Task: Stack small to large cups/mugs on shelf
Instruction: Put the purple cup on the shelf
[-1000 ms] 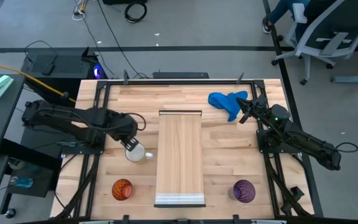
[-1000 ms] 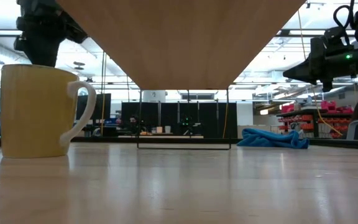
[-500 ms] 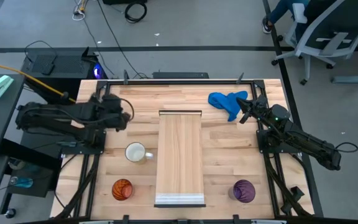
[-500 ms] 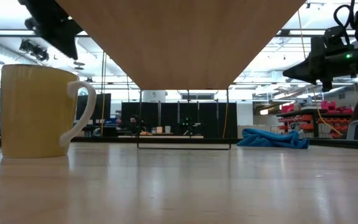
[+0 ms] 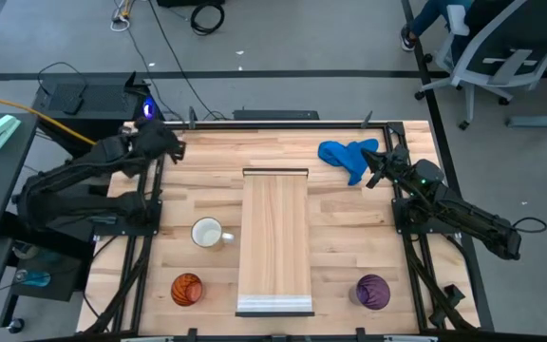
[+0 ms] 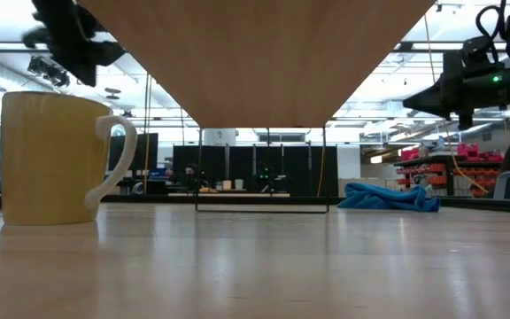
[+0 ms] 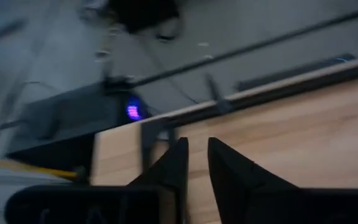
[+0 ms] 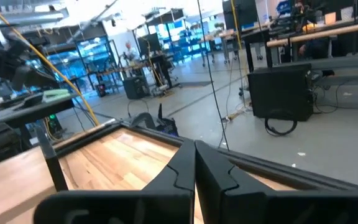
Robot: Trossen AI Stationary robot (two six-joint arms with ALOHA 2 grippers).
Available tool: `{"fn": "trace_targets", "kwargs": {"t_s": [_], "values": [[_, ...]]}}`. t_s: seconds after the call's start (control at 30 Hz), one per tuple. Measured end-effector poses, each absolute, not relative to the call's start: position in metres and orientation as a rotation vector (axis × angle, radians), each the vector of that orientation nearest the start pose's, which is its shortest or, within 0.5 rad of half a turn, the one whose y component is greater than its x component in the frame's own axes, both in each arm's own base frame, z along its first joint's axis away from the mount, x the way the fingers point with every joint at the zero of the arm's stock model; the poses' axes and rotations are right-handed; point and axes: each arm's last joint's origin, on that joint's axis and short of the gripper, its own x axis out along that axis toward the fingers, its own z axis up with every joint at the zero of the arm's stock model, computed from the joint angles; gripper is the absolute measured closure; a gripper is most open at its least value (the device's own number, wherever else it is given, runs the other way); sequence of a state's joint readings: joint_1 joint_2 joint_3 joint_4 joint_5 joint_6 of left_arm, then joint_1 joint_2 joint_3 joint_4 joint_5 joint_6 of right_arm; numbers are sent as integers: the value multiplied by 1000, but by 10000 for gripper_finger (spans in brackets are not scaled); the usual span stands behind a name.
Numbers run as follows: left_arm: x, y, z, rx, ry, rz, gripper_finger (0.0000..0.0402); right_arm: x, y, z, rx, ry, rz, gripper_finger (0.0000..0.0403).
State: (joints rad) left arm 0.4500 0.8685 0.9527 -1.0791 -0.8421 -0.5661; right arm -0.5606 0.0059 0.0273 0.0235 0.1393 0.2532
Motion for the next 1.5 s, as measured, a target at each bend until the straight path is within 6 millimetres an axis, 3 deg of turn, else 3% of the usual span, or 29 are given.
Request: {"fn": "trace_targets", "kwargs": {"t_s": [0.13, 0.33, 0.43, 0.53, 0.7, 0.9, 1.1, 1.27, 1.4, 1.5], "values": [[122, 101, 312, -270, 607, 1193, 362, 79, -53, 180, 226, -155, -653, 393], [108, 134, 295, -331, 593, 1286, 369, 73, -47, 203, 239, -135, -590, 393], [99, 149, 275, -461, 598, 1176, 368, 69, -44, 212, 249, -97, -578, 393], [93, 158, 256, -546, 608, 1090, 369, 66, -42, 218, 269, -81, -580, 393], [96, 162, 251, -555, 607, 1065, 370, 61, -37, 234, 342, -129, -518, 393], [102, 173, 244, -536, 625, 1058, 363, 50, -24, 286, 355, -209, -299, 393], [109, 183, 235, -545, 650, 1054, 365, 42, -14, 358, 365, -246, -133, 393], [111, 187, 224, -583, 709, 1034, 371, 53, -16, 403, 649, 16, -32, 393], [111, 187, 220, -600, 736, 1030, 370, 61, -21, 426, 800, 270, -130, 393], [111, 186, 219, -609, 754, 1028, 366, 65, -24, 433, 918, 484, -204, 393]]}}
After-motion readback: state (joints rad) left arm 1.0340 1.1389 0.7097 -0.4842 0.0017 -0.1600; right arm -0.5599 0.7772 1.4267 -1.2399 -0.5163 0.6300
